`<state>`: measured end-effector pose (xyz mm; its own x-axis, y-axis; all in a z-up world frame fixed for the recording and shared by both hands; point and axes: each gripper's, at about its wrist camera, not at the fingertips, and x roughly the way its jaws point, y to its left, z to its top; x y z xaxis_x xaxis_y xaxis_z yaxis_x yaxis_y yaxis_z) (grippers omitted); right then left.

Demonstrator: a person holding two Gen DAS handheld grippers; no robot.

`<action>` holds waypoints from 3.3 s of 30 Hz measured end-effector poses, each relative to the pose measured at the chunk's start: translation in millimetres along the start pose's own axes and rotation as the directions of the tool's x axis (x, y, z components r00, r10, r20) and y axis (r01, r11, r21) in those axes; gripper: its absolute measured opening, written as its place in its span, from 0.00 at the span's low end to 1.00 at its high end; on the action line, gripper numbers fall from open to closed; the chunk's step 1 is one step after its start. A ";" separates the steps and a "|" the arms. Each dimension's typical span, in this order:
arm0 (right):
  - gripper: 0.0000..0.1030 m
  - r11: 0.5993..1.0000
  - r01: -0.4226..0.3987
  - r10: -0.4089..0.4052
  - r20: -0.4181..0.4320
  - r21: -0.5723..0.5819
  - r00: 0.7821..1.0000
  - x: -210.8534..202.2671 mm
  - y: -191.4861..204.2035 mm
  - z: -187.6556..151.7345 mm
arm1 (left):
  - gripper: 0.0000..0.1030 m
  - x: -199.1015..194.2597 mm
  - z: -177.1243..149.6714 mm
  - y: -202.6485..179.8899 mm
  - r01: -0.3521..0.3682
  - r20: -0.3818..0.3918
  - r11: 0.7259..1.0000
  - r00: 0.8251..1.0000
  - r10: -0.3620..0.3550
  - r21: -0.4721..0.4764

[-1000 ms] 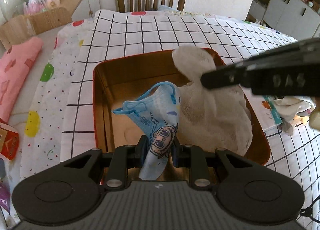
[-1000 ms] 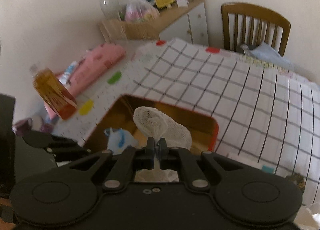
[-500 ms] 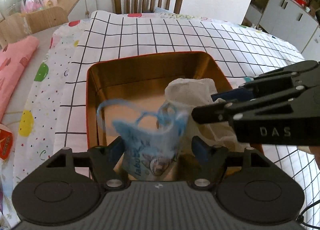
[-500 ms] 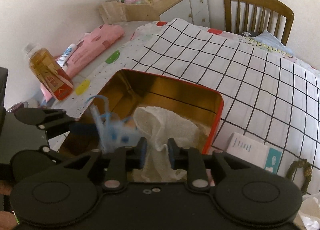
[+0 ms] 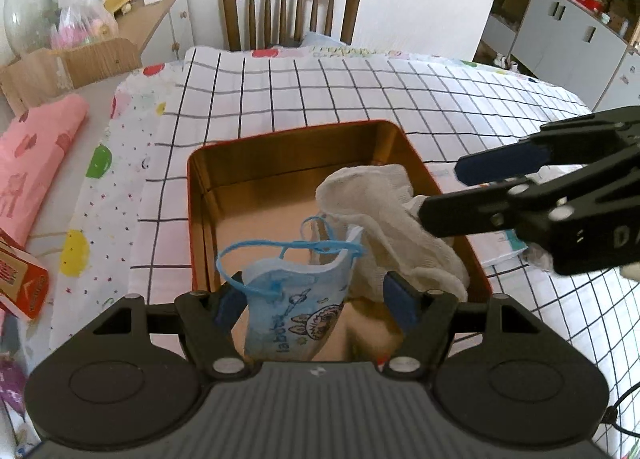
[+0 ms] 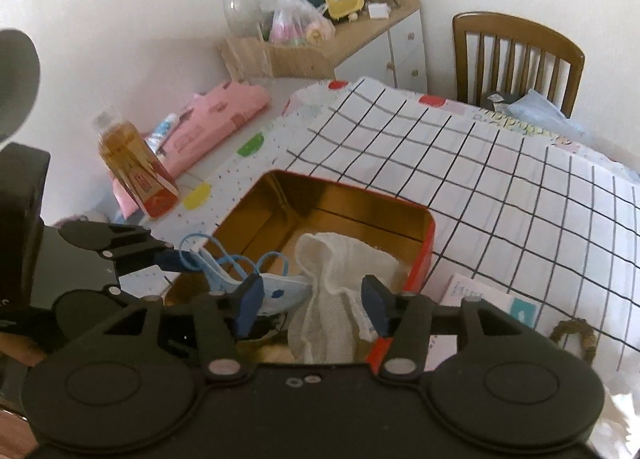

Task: Organize soft objects
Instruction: 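Lower the blue bag into the gold tin with the left gripper while the right gripper lowers the cloth in, then open both grippers and withdraw them from the tin toward the remaining items, then grasp the white tissue with the right gripper while the left gripper grasps the white cloth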

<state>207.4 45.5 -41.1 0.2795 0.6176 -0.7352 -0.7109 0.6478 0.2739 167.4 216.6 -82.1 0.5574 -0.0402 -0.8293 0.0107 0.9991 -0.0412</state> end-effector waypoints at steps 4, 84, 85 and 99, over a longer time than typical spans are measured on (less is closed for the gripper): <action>0.59 1.000 0.004 -0.004 0.027 0.004 1.000 -21.9 -0.1 -3.2 | 0.75 -12.9 0.3 -4.5 -0.001 0.020 1.000 1.000 0.000 0.006; 0.84 0.839 0.435 -0.449 -0.035 0.326 0.893 -146.9 -243.8 -169.7 | 0.95 82.0 17.5 -306.9 0.160 0.126 0.881 0.963 -0.238 0.445; 0.84 0.839 0.439 -0.450 -0.041 0.321 0.892 -143.6 -245.1 -169.8 | 0.95 85.5 17.7 -308.3 0.156 0.121 0.880 0.965 -0.232 0.449; 0.58 0.823 0.452 -0.463 -0.055 0.345 0.885 -132.9 -253.9 -176.8 | 0.53 103.9 24.9 -300.9 0.158 0.086 0.912 0.975 -0.204 0.377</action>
<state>236.6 -280.0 -122.6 0.5410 0.2218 -0.8112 -0.2360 0.9659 0.1067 242.8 -87.8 -142.0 0.6125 -0.2421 -0.7525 0.4111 0.9106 0.0417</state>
